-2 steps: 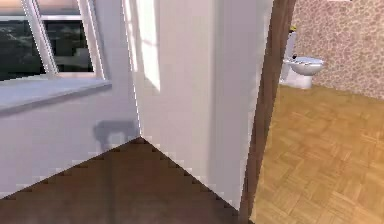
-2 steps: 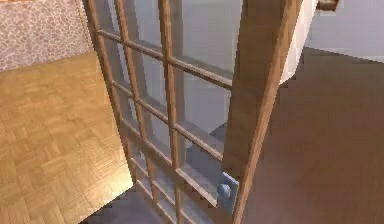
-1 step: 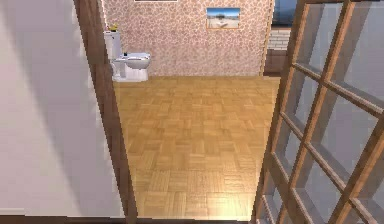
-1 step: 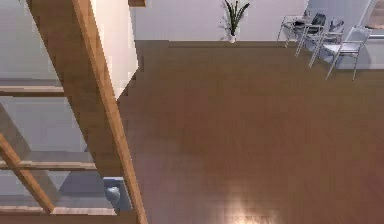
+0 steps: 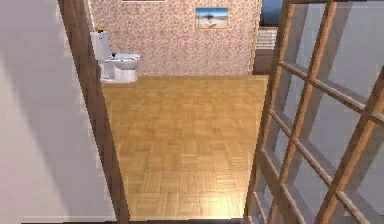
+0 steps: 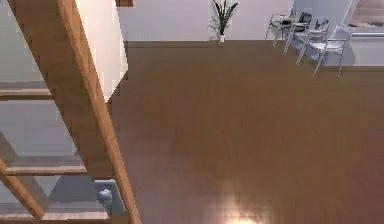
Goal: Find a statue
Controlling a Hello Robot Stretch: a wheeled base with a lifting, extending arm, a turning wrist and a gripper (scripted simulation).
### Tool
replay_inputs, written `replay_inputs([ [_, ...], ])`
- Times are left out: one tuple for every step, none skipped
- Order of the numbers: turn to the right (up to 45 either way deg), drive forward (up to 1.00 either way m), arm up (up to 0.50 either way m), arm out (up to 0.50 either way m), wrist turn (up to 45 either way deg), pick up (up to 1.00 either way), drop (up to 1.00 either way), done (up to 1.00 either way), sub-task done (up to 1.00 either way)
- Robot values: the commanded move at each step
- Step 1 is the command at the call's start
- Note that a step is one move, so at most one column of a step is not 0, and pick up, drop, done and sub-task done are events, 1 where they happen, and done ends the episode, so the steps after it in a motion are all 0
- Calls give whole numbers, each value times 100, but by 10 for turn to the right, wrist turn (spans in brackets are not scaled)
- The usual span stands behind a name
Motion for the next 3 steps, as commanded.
replay_inputs([
  [0,100,0,0,0,0,0,0,0],
  [150,0,0,0,0,0,0,0,0],
  [0,20,0,0,0,0,0,0,0],
])
